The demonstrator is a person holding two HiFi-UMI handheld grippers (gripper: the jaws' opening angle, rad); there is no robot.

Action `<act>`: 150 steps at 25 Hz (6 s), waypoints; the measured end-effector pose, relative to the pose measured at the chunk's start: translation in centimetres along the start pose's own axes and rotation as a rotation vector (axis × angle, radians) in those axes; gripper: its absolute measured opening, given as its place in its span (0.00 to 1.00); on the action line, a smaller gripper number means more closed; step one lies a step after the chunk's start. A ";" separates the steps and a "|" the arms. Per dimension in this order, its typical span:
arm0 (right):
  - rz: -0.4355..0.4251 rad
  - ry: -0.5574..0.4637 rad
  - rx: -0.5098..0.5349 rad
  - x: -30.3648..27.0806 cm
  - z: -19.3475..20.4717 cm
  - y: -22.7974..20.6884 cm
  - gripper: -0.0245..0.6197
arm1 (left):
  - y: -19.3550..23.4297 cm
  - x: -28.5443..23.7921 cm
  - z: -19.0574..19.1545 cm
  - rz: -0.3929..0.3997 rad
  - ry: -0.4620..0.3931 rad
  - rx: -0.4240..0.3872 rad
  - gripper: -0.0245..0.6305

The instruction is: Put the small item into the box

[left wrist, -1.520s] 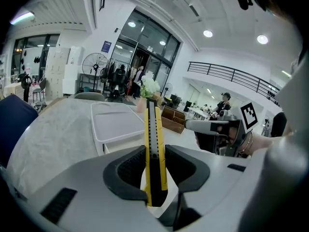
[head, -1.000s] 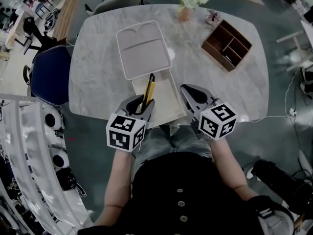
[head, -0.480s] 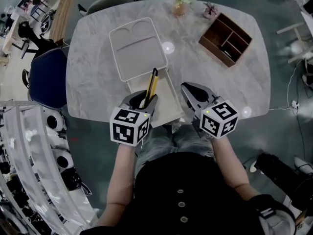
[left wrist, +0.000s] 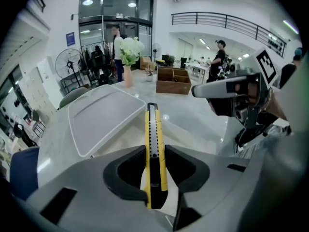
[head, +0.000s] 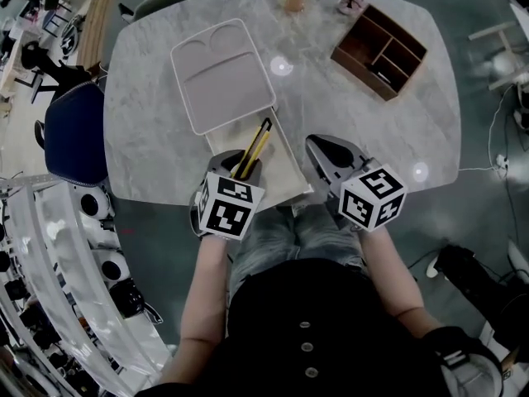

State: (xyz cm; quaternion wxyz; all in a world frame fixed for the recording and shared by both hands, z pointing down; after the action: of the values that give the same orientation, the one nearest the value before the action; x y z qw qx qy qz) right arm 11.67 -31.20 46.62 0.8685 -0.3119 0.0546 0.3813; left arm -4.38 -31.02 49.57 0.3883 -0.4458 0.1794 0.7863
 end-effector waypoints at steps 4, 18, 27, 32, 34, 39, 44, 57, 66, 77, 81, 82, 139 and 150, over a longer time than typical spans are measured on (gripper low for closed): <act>0.001 0.007 -0.015 0.1 0.2 -0.5 0.04 | -0.1 -0.8 0.7 -0.030 0.096 -0.114 0.25; -0.006 0.030 -0.049 0.2 1.3 -1.7 0.04 | -0.9 -4.3 1.6 -0.062 0.305 -0.247 0.25; -0.008 0.036 -0.056 0.5 1.2 -2.4 0.04 | -1.6 -5.5 1.8 -0.062 0.371 -0.329 0.24; -0.013 0.031 -0.059 0.7 1.1 -2.7 0.04 | -2.4 -6.2 2.2 -0.043 0.406 -0.367 0.24; -0.018 0.032 -0.058 0.6 1.1 -2.7 0.04 | -2.7 -6.4 2.4 -0.039 0.421 -0.390 0.24; -0.021 0.030 -0.064 0.7 1.1 -3.0 0.04 | -3.0 -7.1 2.7 -0.047 0.453 -0.439 0.24; -0.029 0.043 -0.071 0.6 1.6 -2.9 0.04 | -3.1 -7.3 2.9 -0.053 0.461 -0.477 0.23; -0.045 0.047 -0.073 0.1 1.9 -2.3 0.04 | -2.9 -7.0 3.3 -0.071 0.424 -0.459 0.40; -0.061 0.030 -0.041 0.2 1.5 -1.3 0.04 | -2.8 -5.5 2.3 -0.069 0.333 -0.392 0.41; -0.050 0.015 0.018 -0.4 0.4 1.6 0.04 | -0.7 -1.2 -0.2 0.032 0.016 -0.065 0.42; -0.046 -0.014 0.063 -0.8 -0.9 2.7 0.04 | 0.2 0.9 -1.5 0.072 -0.138 0.044 0.37; -0.047 -0.021 0.070 -0.9 -1.3 3.0 0.04 | 0.5 1.5 -1.9 0.092 -0.175 0.083 0.34; -0.213 -0.122 0.273 -1.9 -7.3 11.3 0.04 | 3.0 13.1 -3.8 0.151 -0.714 0.332 0.06; -0.220 -0.088 0.274 -2.1 -6.5 11.2 0.04 | 2.3 11.9 -3.3 0.135 -0.662 0.294 0.06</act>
State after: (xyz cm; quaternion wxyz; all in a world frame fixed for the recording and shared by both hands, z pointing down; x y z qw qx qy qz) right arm 3.37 -30.56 36.52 0.9409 -0.1777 0.0337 0.2864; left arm -7.85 -29.17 37.70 0.4324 -0.0937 0.1842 0.8777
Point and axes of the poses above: the fingertips, and each gripper's own axes: x backward along the fingers, y to its left, z out of its underside, the point moved 4 cm from there along x, backward along the fingers, and after that the axes turned 5 degrees about -z, right-handed, at the moved point
